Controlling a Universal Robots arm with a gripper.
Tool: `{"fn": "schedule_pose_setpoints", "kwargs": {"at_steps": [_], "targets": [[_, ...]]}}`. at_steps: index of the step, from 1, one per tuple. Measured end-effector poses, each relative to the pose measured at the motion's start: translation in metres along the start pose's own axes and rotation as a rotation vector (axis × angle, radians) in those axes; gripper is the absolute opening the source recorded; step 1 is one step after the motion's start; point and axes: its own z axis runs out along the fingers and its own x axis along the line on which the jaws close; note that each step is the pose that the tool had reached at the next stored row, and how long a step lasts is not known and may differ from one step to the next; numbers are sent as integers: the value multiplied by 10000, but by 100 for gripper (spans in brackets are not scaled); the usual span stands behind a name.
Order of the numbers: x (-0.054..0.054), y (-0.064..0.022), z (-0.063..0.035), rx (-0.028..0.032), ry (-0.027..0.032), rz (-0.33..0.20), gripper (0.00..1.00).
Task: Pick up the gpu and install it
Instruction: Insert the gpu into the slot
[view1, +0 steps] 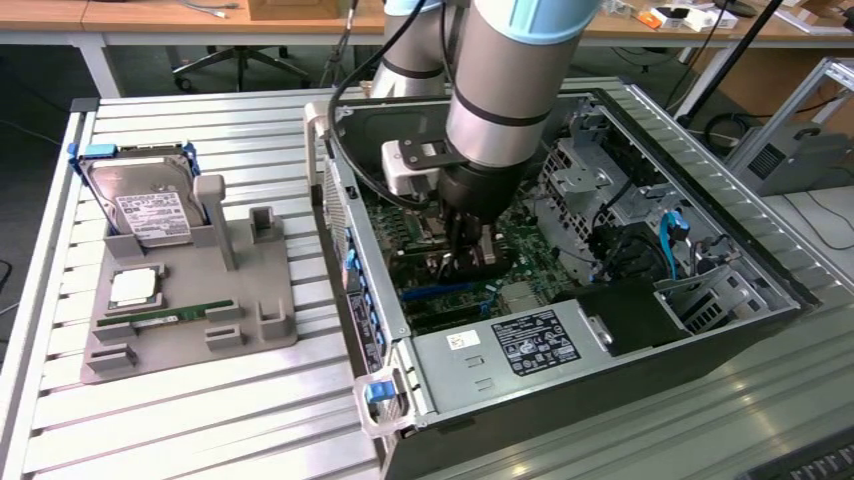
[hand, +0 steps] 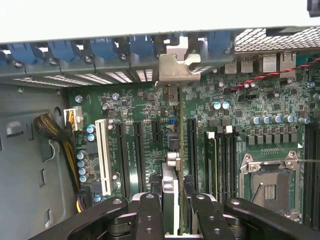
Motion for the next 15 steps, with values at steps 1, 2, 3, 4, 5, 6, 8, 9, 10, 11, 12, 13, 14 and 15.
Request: {"fn": "schedule_pose_setpoints", "kwargs": {"at_steps": [1, 2, 3, 4, 5, 6, 8, 9, 10, 11, 12, 13, 14, 15], "targets": [[1, 6, 3, 0, 1, 1, 27], [2, 11, 7, 0, 0, 0, 27], [2, 17, 13, 0, 1, 0, 27], [3, 23, 18, 0, 1, 0, 27], [3, 28, 23, 0, 0, 0, 27], [4, 34, 27, 0, 0, 0, 27], [4, 38, 42, 1, -1, -2, 27], [4, 39, 49, 0, 0, 0, 27], [2, 39, 54, 0, 1, 0, 27], [0, 41, 58, 0, 1, 1, 27], [-7, 43, 64, 1, 0, 2, 27], [-14, 43, 68, 0, 1, 1, 27], [-20, 49, 74, 1, 0, 0, 27], [-19, 57, 77, 1, 1, 0, 27]]}}
